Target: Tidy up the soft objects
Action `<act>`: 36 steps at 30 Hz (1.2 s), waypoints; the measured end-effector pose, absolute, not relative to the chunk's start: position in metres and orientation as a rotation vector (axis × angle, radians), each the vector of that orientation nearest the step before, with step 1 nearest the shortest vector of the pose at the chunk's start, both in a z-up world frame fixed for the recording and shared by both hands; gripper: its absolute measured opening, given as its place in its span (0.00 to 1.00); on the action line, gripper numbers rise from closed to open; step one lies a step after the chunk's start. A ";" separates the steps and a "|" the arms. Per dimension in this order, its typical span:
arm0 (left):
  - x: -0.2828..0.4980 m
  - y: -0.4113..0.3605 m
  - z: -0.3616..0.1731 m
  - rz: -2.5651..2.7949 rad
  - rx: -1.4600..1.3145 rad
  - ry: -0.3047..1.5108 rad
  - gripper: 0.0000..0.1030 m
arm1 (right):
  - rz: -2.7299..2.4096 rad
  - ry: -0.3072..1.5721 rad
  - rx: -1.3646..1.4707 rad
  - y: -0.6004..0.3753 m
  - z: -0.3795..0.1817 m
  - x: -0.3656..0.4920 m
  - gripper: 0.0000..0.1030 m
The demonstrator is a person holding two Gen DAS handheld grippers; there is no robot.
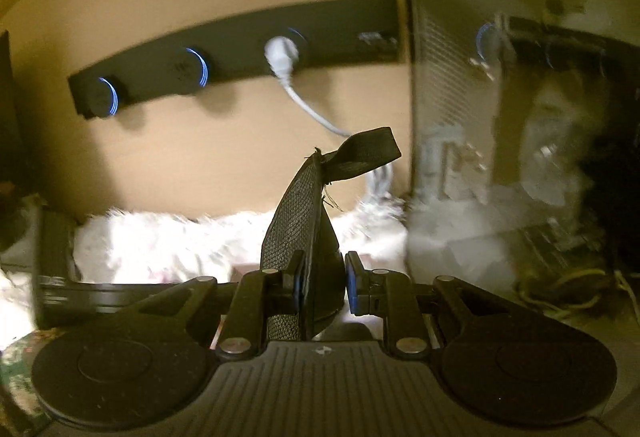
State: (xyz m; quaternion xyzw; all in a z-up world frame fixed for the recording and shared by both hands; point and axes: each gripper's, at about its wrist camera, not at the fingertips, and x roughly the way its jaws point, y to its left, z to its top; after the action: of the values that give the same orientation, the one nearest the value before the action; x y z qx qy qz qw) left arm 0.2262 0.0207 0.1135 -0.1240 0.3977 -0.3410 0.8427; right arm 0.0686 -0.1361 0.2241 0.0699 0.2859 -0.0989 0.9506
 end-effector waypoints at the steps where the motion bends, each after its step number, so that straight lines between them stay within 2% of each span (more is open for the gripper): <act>1: 0.229 0.017 0.107 -0.699 -0.230 0.839 0.31 | -0.204 0.589 0.141 -0.138 0.222 0.068 0.19; 4: 0.232 0.024 0.103 -0.687 -0.272 0.818 0.31 | -0.204 0.602 0.130 -0.142 0.217 0.067 0.19; 9: 0.224 0.052 0.134 -0.696 -0.364 0.689 0.31 | -0.177 0.645 0.194 -0.150 0.206 0.085 0.19; 14: 0.195 0.087 0.146 -0.684 -0.361 0.654 0.31 | -0.100 0.745 0.448 -0.156 0.179 0.135 0.19; 18: 0.161 0.118 0.132 -0.638 -0.374 0.666 0.31 | -0.081 0.933 0.657 -0.151 0.127 0.193 0.19; 20: 0.141 0.143 0.124 -0.596 -0.367 0.681 0.31 | -0.135 1.035 0.650 -0.143 0.096 0.214 0.20; 23: 0.117 0.181 0.108 -0.513 -0.330 0.704 0.31 | -0.194 1.066 0.547 -0.131 0.071 0.228 0.23; 28: 0.093 0.256 0.080 -0.337 -0.342 0.741 0.31 | -0.183 1.045 0.435 -0.118 0.075 0.227 0.24; 29: 0.090 0.271 0.075 -0.294 -0.357 0.744 0.31 | -0.177 1.039 0.414 -0.117 0.079 0.226 0.25; 31: 0.087 0.294 0.071 -0.223 -0.384 0.738 0.31 | -0.159 1.004 0.354 -0.110 0.092 0.216 0.34; 33: 0.090 0.313 0.069 -0.183 -0.412 0.723 0.31 | -0.169 0.950 0.268 -0.102 0.107 0.206 0.52; 36: 0.104 0.324 0.071 -0.179 -0.380 0.672 0.31 | -0.187 0.867 0.121 -0.083 0.129 0.196 0.54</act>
State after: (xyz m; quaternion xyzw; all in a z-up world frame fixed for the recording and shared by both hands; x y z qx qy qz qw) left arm 0.1037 0.3239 0.0713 -0.1849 0.3272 -0.0869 0.9226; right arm 0.1961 -0.0832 0.1290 0.0583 0.4190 -0.0903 0.9016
